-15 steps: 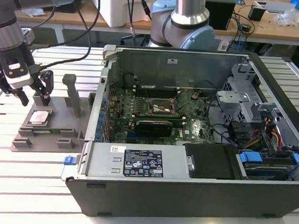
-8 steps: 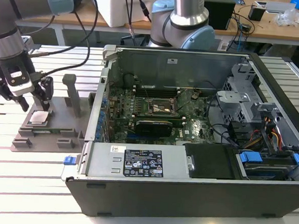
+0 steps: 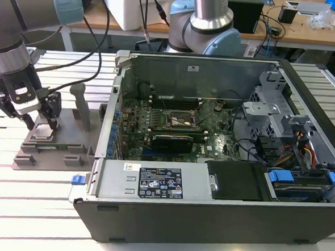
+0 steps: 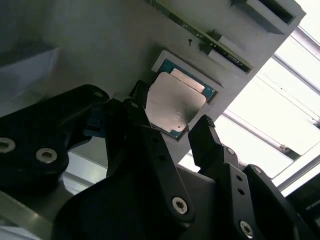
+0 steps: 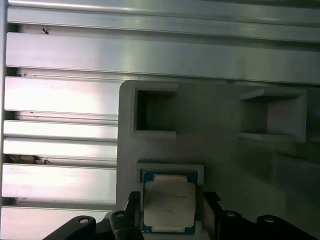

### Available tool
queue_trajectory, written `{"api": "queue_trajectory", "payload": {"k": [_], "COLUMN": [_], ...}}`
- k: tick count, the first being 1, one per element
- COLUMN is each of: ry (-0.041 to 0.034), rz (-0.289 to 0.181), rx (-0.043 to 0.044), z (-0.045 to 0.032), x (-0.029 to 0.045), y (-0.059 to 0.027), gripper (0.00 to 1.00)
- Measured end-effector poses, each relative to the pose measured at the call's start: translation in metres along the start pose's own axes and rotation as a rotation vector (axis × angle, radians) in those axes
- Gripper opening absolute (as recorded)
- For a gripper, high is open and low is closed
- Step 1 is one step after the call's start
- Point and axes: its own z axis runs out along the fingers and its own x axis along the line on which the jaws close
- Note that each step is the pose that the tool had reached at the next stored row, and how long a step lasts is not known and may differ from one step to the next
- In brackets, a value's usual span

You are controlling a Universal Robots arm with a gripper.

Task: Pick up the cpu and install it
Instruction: 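Pick up the cpu and move it towards the insertion slot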

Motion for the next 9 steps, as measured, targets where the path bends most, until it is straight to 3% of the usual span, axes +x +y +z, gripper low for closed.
{"api": "queue_trajectory", "payload": {"k": [1, 2, 4, 6, 8, 9], "ry": [0.0002, 0.0001, 0.0001, -0.0007, -0.0010, -0.0004], "rz": [0.000, 0.000, 0.000, 0.000, 0.000, 0.000], "rx": [0.0002, 0.0002, -0.0015, -0.0169, -0.0179, -0.0142], "z": [0.0018, 0.0019, 0.0084, 0.0102, 0.0108, 0.0109], "x": [0.0001, 0.0001, 0.0001, 0.0004, 0.0009, 0.0013], "y": [0.0000, 0.0000, -0.0035, -0.0033, -0.0033, -0.0033], "gripper": [0.60, 0.67, 0.67, 0.67, 0.67, 0.67]}}
